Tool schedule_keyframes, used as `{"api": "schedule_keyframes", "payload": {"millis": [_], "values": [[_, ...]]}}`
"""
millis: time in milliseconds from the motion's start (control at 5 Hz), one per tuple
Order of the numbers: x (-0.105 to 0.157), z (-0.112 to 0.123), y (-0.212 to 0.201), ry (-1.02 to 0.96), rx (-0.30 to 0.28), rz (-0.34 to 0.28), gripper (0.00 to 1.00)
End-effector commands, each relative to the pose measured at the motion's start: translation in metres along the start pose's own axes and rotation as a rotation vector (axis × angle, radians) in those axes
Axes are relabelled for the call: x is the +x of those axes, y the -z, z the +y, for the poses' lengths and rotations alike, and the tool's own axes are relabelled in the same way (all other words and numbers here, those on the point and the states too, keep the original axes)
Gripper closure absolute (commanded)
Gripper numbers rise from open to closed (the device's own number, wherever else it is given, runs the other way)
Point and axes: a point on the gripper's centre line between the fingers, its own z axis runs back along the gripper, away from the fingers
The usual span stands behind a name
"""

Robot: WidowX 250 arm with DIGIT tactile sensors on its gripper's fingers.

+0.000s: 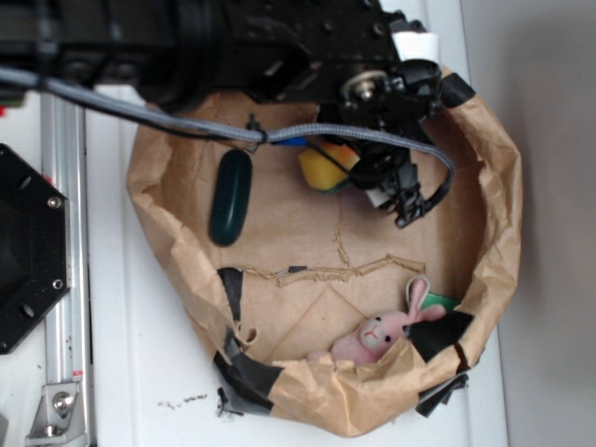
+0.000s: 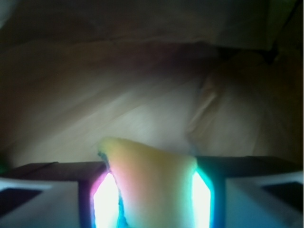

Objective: Grab the green sponge.

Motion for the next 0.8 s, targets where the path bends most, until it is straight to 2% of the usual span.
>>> {"api": "schedule_keyframes", "payload": {"millis": [0, 200, 400, 600], "values": [[-0.002, -0.043, -0.090, 0.236, -0.077, -0.068, 1.00], [-0.015, -0.055, -0.100, 0.302, -0.068, -0.026, 1.00], [-0.014, -0.056, -0.102, 0.329, -0.015, -0.024, 1.00], [-0.004, -0.045, -0.095, 0.321, 0.032, -0.011, 1.00]]}}
